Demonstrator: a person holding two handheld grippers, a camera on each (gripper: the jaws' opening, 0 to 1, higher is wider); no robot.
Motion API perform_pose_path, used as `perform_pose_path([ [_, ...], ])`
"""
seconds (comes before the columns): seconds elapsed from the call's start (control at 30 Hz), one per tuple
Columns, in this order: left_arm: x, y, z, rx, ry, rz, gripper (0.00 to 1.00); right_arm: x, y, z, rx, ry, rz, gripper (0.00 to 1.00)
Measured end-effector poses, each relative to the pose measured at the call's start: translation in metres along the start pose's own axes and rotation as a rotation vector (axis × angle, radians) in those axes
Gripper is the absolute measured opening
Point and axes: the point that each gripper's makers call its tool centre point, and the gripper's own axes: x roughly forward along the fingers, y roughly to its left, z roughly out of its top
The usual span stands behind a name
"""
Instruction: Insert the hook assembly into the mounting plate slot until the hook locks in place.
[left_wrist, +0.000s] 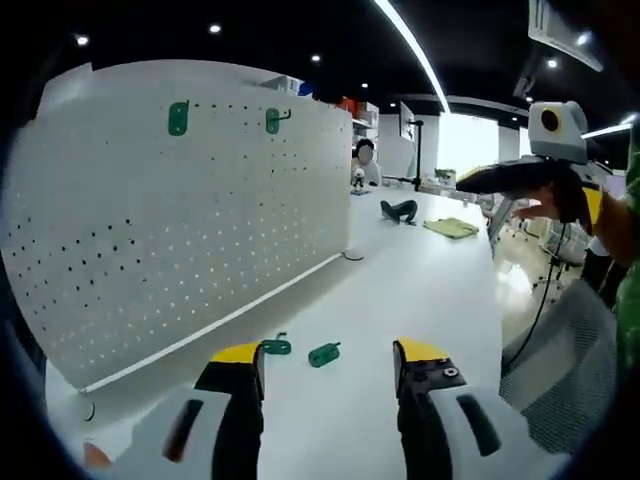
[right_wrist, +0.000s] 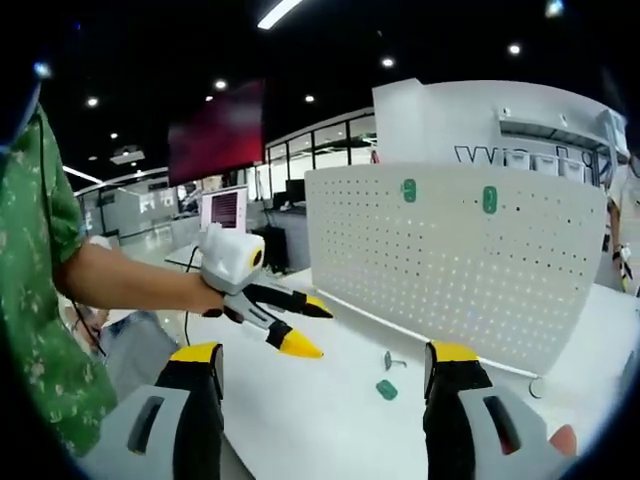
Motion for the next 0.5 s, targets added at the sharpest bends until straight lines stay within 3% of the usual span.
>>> perform_pose_path([
  [0.5,0.048,0.032,-0.021,0.079,0.065,-0.032,0.5,0.004,-0.016,-0.008,0.022,0.021,-0.02,0.84],
])
